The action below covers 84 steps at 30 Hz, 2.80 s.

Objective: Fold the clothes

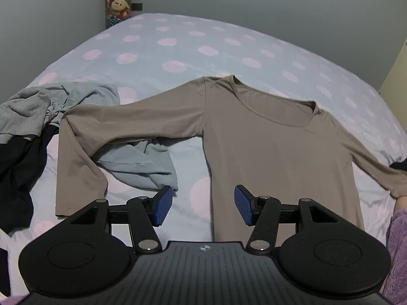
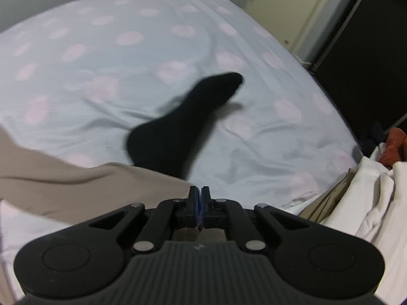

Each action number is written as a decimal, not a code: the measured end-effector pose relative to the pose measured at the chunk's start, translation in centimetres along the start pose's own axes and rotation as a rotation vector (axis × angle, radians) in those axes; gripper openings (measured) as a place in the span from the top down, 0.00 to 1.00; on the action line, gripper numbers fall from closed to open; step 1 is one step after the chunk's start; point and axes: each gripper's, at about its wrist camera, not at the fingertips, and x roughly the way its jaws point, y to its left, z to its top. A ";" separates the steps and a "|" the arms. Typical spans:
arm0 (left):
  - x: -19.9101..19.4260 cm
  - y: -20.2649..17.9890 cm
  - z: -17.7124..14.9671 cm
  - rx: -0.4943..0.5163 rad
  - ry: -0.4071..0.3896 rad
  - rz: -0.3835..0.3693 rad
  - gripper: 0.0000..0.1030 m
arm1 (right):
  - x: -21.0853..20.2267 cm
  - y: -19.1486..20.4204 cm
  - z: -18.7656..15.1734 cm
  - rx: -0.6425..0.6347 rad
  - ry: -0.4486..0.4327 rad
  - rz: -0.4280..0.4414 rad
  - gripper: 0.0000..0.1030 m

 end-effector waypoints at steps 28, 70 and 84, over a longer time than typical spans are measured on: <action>1.3 -2.2 -7.0 0.424 0.555 -0.117 0.49 | -12.0 11.1 -14.4 -0.421 -0.101 0.457 0.80; -5.0 -2.7 -8.1 0.456 0.473 -0.173 0.89 | -10.3 14.2 -28.2 -0.486 0.175 0.675 0.97; 2.9 0.0 -6.7 0.199 0.683 -0.146 0.61 | -10.6 13.8 -28.4 -0.475 0.162 0.682 0.95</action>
